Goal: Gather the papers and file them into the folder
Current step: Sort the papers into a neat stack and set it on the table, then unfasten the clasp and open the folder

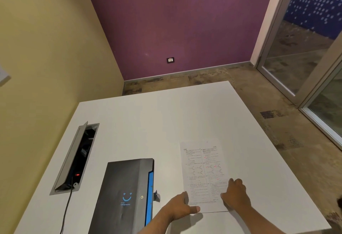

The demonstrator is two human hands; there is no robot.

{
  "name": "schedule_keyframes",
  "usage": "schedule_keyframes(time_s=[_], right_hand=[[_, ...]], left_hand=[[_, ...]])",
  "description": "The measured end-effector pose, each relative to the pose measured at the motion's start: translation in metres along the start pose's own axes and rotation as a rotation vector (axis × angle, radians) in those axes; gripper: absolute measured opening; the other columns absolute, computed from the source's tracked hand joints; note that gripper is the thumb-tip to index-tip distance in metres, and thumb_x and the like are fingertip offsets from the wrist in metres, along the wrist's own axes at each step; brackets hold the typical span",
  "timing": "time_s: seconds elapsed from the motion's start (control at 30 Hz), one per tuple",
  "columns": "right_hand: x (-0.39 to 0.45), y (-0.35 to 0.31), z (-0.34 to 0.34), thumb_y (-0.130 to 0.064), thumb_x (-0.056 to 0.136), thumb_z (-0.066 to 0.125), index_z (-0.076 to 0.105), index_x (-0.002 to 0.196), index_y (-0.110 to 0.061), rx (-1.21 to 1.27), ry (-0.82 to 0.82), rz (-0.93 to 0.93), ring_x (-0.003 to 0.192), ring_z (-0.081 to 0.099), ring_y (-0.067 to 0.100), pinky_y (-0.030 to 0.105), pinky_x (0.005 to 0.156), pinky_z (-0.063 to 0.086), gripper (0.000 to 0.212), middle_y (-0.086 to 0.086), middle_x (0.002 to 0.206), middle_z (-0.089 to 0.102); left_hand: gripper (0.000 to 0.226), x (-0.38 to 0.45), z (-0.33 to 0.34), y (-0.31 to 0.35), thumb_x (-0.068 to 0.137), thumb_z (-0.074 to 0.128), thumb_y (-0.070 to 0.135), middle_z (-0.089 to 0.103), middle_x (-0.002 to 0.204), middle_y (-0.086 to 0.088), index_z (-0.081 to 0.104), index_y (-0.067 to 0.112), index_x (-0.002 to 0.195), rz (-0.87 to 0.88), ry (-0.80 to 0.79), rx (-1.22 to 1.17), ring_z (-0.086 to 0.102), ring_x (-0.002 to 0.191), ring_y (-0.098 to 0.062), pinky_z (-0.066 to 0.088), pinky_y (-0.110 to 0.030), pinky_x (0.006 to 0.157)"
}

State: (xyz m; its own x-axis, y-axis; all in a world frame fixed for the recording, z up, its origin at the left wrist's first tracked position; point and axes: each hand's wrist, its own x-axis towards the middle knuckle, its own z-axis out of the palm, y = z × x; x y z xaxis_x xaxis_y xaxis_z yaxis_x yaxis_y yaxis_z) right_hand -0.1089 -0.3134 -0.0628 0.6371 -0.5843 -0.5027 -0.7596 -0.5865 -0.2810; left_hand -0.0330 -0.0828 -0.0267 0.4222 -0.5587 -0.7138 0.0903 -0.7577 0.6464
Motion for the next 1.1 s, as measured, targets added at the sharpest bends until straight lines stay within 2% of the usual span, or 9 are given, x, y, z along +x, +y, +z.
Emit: schedule_keyframes(time_s=[0.1, 0.23, 0.33, 0.4, 0.57, 0.7, 0.83, 0.93, 1.1], right_hand=[[-0.003, 0.000, 0.000, -0.028, 0.087, 0.063, 0.047, 0.127, -0.013, 0.008, 0.015, 0.004, 0.120, 0.050, 0.028, 0.039, 0.096, 0.053, 0.045, 0.009, 0.126, 0.045], [-0.009, -0.004, -0.003, -0.038, 0.091, 0.062, 0.039, 0.145, -0.020, -0.060, 0.153, -0.054, 0.127, 0.050, 0.023, 0.038, 0.099, 0.050, 0.062, 0.004, 0.137, 0.047], [-0.012, -0.018, -0.008, -0.032, 0.096, 0.063, 0.039, 0.152, -0.019, 0.096, 0.181, -0.171, 0.133, 0.049, 0.021, 0.038, 0.107, 0.048, 0.062, 0.003, 0.147, 0.045], [-0.015, -0.034, -0.012, -0.021, 0.096, 0.064, 0.046, 0.149, -0.019, 0.254, 0.197, -0.266, 0.132, 0.054, 0.020, 0.038, 0.106, 0.051, 0.056, 0.001, 0.148, 0.048], [-0.031, -0.085, -0.018, -0.013, 0.097, 0.063, 0.060, 0.131, -0.026, 0.427, 0.233, -0.470, 0.101, 0.063, 0.007, 0.019, 0.083, 0.052, 0.037, -0.010, 0.133, 0.057], [-0.045, -0.128, -0.010, -0.018, 0.097, 0.060, 0.063, 0.121, -0.031, 0.387, 0.168, -0.602, 0.089, 0.063, 0.004, 0.022, 0.079, 0.054, 0.027, -0.018, 0.119, 0.058], [-0.054, -0.161, 0.004, -0.024, 0.099, 0.057, 0.064, 0.118, -0.034, 0.328, 0.078, -0.702, 0.087, 0.063, 0.005, 0.024, 0.080, 0.055, 0.023, -0.021, 0.110, 0.059], [-0.056, -0.178, 0.017, -0.028, 0.098, 0.055, 0.064, 0.119, -0.035, 0.257, -0.009, -0.752, 0.086, 0.062, 0.005, 0.024, 0.081, 0.053, 0.024, -0.020, 0.106, 0.061], [-0.053, -0.194, 0.045, -0.032, 0.094, 0.059, 0.056, 0.133, -0.032, 0.041, -0.232, -0.788, 0.099, 0.061, 0.008, 0.026, 0.087, 0.049, 0.040, -0.012, 0.123, 0.060]], left_hand=[[0.063, -0.001, 0.001, -0.002, 0.075, 0.071, 0.052, 0.061, 0.138, 0.014, 0.051, 0.037, 0.133, -0.002, 0.038, 0.038, 0.058, 0.117, -0.011, 0.046, -0.035, 0.107], [0.059, -0.004, -0.004, -0.006, 0.084, 0.064, 0.051, 0.059, 0.133, 0.006, 0.055, 0.024, 0.135, 0.021, 0.324, 0.149, 0.056, 0.116, -0.011, 0.043, -0.023, 0.096], [0.028, -0.013, -0.014, -0.004, 0.094, 0.056, 0.048, 0.064, 0.112, 0.013, 0.065, 0.028, 0.111, 0.111, 0.553, 0.255, 0.057, 0.099, -0.003, 0.050, -0.021, 0.089], [0.027, -0.020, -0.023, -0.002, 0.096, 0.049, 0.051, 0.064, 0.098, 0.019, 0.066, 0.030, 0.097, 0.172, 0.669, 0.330, 0.057, 0.086, -0.002, 0.049, -0.017, 0.077], [0.038, -0.039, -0.048, 0.003, 0.096, 0.047, 0.054, 0.057, 0.070, 0.016, 0.061, 0.027, 0.074, 0.340, 0.895, 0.377, 0.050, 0.060, -0.002, 0.033, -0.011, 0.055], [0.033, -0.056, -0.070, 0.000, 0.093, 0.058, 0.047, 0.059, 0.064, 0.014, 0.061, 0.026, 0.067, 0.375, 1.055, 0.352, 0.050, 0.055, -0.002, 0.034, -0.010, 0.051], [0.031, -0.069, -0.086, -0.014, 0.092, 0.057, 0.048, 0.054, 0.062, 0.017, 0.059, 0.029, 0.067, 0.301, 1.090, 0.325, 0.050, 0.054, 0.001, 0.031, -0.009, 0.051], [0.026, -0.074, -0.096, -0.034, 0.094, 0.055, 0.048, 0.059, 0.071, 0.015, 0.059, 0.031, 0.075, 0.231, 1.057, 0.290, 0.055, 0.061, -0.004, 0.034, -0.010, 0.055], [0.010, -0.077, -0.111, -0.082, 0.095, 0.056, 0.040, 0.057, 0.094, 0.015, 0.059, 0.031, 0.090, 0.073, 0.982, 0.229, 0.060, 0.075, -0.002, 0.044, -0.013, 0.064]])
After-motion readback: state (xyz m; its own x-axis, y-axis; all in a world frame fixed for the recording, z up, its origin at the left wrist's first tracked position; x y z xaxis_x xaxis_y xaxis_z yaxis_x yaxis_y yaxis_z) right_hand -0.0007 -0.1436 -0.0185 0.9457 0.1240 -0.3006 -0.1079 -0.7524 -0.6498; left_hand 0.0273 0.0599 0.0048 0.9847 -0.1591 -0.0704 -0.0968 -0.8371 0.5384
